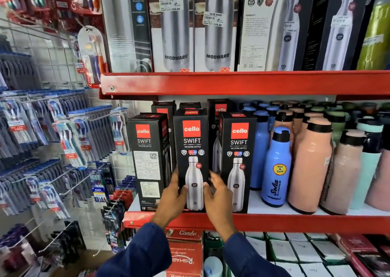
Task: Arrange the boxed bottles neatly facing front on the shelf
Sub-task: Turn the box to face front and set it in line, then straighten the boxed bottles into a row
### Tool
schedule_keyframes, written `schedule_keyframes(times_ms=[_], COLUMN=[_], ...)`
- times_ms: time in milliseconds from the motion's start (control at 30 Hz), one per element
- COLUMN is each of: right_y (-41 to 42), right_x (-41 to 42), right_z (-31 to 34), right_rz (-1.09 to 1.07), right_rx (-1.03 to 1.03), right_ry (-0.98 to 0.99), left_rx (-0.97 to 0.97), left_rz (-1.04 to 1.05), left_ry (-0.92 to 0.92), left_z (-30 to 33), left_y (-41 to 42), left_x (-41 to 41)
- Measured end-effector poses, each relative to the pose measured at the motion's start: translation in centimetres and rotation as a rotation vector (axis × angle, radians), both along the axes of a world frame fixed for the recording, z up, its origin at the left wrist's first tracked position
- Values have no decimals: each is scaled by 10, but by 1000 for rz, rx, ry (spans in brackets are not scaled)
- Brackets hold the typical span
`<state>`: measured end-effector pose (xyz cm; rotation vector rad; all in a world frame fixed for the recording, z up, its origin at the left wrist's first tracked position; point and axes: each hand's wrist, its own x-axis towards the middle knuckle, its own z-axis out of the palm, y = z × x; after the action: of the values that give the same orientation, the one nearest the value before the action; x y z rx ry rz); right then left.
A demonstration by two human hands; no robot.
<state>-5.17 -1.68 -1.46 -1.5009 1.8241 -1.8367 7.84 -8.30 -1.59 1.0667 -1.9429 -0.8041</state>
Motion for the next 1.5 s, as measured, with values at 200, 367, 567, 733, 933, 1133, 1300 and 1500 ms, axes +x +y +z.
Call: schedule_keyframes(times_ms=[200,367,567,733,933,1133,1300,1500], right_y=[-6,3,21,7,-17,-20,-17,-26], right_x=[-3,-2,25,66,89,102,111,109], right_z=[-19,-22,-16,-1,10,21,30,19], right_rz=[-27,-65,-93,248,293,326,304,144], right_rx=[12,-22,-255,-50,74,2,-80,-25], right_ry=[27,-28,-110,-51,-2,-81,-34,20], left_rx=[-6,-43,-318,-363,-102,-170,-184,8], left_rz=[55,98,270,561,357,252,234,-40], left_ry=[-69,-159,34,105,34,207,277,393], left_z=[-10,-8,12,17,7,10,25,39], left_y=[-2,8,31,16,-13,-23,-33,-46], left_x=[-4,9,57,79,85,88,102,134])
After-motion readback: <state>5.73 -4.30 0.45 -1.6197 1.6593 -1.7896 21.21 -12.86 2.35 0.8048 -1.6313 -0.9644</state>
